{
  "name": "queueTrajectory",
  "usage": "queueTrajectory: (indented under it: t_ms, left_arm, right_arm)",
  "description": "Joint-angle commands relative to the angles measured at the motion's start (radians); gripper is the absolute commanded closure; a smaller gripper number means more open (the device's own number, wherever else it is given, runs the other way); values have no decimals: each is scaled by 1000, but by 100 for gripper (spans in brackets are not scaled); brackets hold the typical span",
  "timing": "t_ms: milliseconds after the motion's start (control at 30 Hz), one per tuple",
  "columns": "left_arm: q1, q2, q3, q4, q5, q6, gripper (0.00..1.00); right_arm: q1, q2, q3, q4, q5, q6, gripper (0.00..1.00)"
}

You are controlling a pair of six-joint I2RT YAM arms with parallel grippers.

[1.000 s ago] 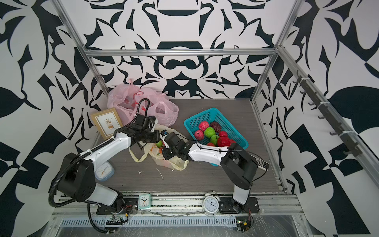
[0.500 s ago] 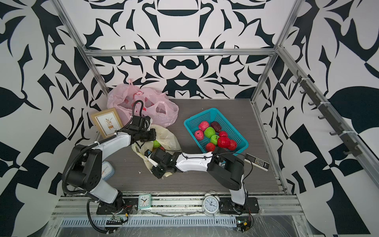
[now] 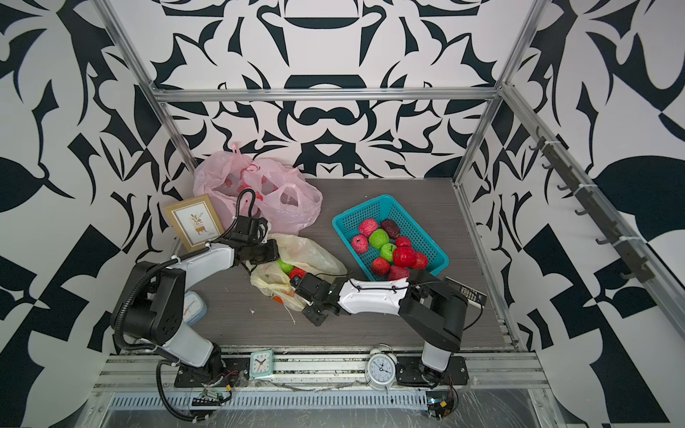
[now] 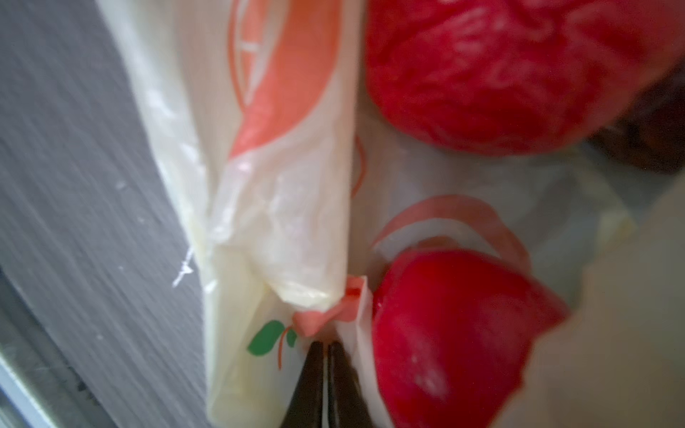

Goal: Untie the knot of a plastic bag & take out the apple
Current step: Untie the plastic bag at the center of the board, then pick up the apple from the plastic bag.

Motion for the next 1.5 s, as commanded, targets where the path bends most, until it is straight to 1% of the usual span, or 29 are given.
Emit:
queueTrajectory:
  t_ms: [0,33,167,267,367,567,667,733,867,933,1033,1100,1167,1200,1233,1267,1333,1367,1467]
  left_arm:
    - [6,-55,-38,-18,10,-9,85]
    - [6,-69,-46,-20,10,-9,85]
    - [-7,-136,-71,-23,44,17,85]
    - [-58,-196,-66,-40,16,59,84]
    - [-111,-232,-42,-71,-7,87,84]
    - [-177,-266,-12,-110,-15,103,84]
    - [-188,-314,-17,-114,-18,90,83]
    - [-187,-393,-29,-126,-60,72,76]
    - [-188,-511,-42,-187,-147,54,56]
    - [-187,-534,-35,-233,-149,60,54]
    - [-188,-536,-19,-295,-132,61,54]
    - [-188,-536,-33,-301,-124,52,55]
    - [-188,-543,-55,-292,-126,43,54]
    - [-188,-547,-60,-286,-127,40,51]
    - [-188,-551,-63,-282,-127,37,45]
    - [-188,-554,-64,-279,-124,36,37]
    - [-187,-560,-60,-275,-112,38,30]
    - [-187,-561,-56,-273,-103,38,27]
    - [-188,-556,-48,-288,-104,44,26]
  right_arm:
    - [-46,-36,-17,-20,38,39,90]
    - [-55,-43,-20,-10,19,38,88]
    - [-76,-112,-26,72,-144,40,74]
    - [-89,-161,-4,115,-210,54,71]
    - [-103,-172,42,122,-197,58,69]
    - [-145,-75,146,136,-169,105,68]
    - [-145,-53,154,202,-159,139,62]
    - [-145,-42,160,212,-112,169,59]
    - [-145,-12,175,208,-17,201,58]
    - [-147,2,199,157,41,207,59]
    - [-147,9,228,64,135,205,59]
    - [-147,-2,215,64,130,206,56]
    - [-147,-9,207,75,84,215,51]
    - [-146,-8,209,78,68,222,47]
    - [-147,-2,214,79,53,233,44]
    - [-147,3,221,82,44,242,43]
    - [-147,19,231,95,23,257,43]
    - [-146,27,233,106,14,262,42]
    - [-144,61,250,122,12,280,42]
